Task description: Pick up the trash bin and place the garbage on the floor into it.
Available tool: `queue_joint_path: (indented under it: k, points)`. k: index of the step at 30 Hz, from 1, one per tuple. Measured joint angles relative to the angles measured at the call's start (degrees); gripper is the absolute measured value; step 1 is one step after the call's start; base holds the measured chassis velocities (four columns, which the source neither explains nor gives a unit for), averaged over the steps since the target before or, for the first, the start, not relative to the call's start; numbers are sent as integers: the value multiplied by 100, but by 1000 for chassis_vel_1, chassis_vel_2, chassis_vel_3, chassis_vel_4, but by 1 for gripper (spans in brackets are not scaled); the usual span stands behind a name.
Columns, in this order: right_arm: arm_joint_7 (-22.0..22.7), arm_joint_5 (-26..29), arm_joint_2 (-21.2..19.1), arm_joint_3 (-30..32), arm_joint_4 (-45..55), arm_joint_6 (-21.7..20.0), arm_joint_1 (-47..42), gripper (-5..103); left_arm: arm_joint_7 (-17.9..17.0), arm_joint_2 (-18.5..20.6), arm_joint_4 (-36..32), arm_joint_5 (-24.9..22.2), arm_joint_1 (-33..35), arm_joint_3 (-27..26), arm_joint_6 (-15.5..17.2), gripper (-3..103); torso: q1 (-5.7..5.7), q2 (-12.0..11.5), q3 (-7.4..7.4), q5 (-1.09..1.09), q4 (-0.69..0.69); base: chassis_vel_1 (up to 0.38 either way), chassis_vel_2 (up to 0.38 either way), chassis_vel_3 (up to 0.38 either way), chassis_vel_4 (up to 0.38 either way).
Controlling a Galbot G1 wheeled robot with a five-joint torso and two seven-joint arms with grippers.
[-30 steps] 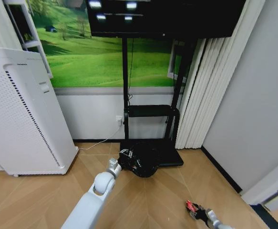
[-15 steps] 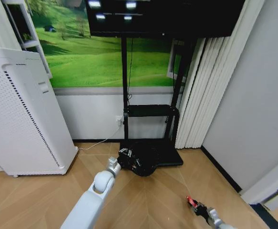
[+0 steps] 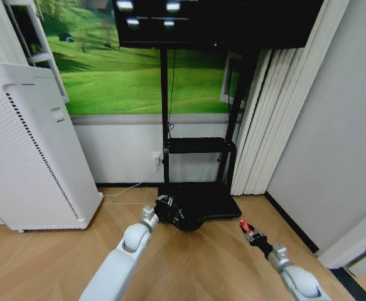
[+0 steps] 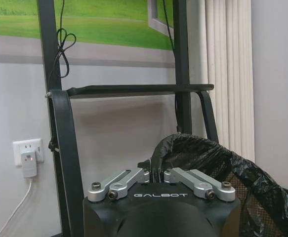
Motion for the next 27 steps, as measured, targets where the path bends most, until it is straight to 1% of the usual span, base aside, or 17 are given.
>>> queue_joint_path:
  k: [2, 5, 8, 9, 11, 12, 14, 15, 17, 21, 22, 23, 25, 26, 27]
  points:
    - [50, 120, 41, 29, 579, -186, -46, 33, 0, 10, 36, -22, -47, 28, -1, 7, 0, 0, 0, -4, 1, 0, 0, 0, 0]
    - [79, 169, 46, 2, 860, -305, -80, 33, 0, 7, 74, -30, -94, 72, -2, 7, 0, 1, 0, -1, 1, 0, 0, 0, 0]
    - [104, 218, 53, -257, 1449, -577, -96, 33, -3, -90, 216, -32, -252, 268, -6, 7, 0, 1, 0, -1, -1, 0, 0, 0, 0]
    - [104, 218, 53, -257, 1449, -577, -96, 33, -3, -90, 216, -32, -252, 268, -6, 7, 0, 1, 0, -1, -1, 0, 0, 0, 0]
    - [100, 147, 95, -424, 1630, -717, -11, 33, -1, -183, 295, -21, -331, 379, -13, 7, 0, 1, 0, -2, 0, 0, 0, 0, 0]
    - [100, 147, 95, -424, 1630, -717, -11, 33, -1, -183, 295, -21, -331, 379, -13, 7, 0, 1, 0, -2, 0, 0, 0, 0, 0]
    - [70, 106, 102, -652, 1741, -895, 110, 33, -14, -306, 394, 12, -430, 525, -17, 7, 0, 1, 0, -2, -1, 0, 0, 0, 0]
    - [70, 106, 102, -652, 1741, -895, 110, 33, -14, -306, 394, 12, -430, 525, -17, 7, 0, 1, 0, -2, -1, 0, 0, 0, 0]
    - [-22, 63, 35, -812, 1702, -976, 180, 33, -48, -383, 458, 24, -500, 639, -20, 7, 0, 1, 0, -1, 0, 0, 0, 0, 0]
    - [-51, -66, -16, -985, 1521, -971, 234, 33, -63, -463, 511, 52, -533, 698, -25, 7, 0, 1, 0, -1, -1, 0, 0, 0, 0]
    - [-56, -156, -19, -1084, 1387, -910, 270, 31, -63, -498, 531, 72, -535, 715, -37, 7, 0, 1, 0, -1, -1, 0, 0, 0, 0]
    - [-56, -156, -19, -1084, 1387, -910, 270, 31, -63, -498, 531, 72, -535, 715, -37, 7, 0, 1, 0, -1, -1, 0, 0, 0, 0]
    - [-60, -257, 17, -1251, 1197, -870, 342, 38, -58, -540, 576, 122, -535, 739, -62, 7, 0, 1, 0, 0, 0, 0, 0, 0, 0]
    - [-60, -257, 17, -1251, 1197, -870, 342, 38, -58, -540, 576, 122, -535, 739, -62, 7, 0, 1, 0, 0, 0, 0, 0, 0, 0]
    - [-58, -270, 40, -1308, 1156, -870, 371, 44, -53, -559, 597, 144, -533, 745, -74, 7, 0, 1, 0, 0, 0, 0, 0, 0, 0]
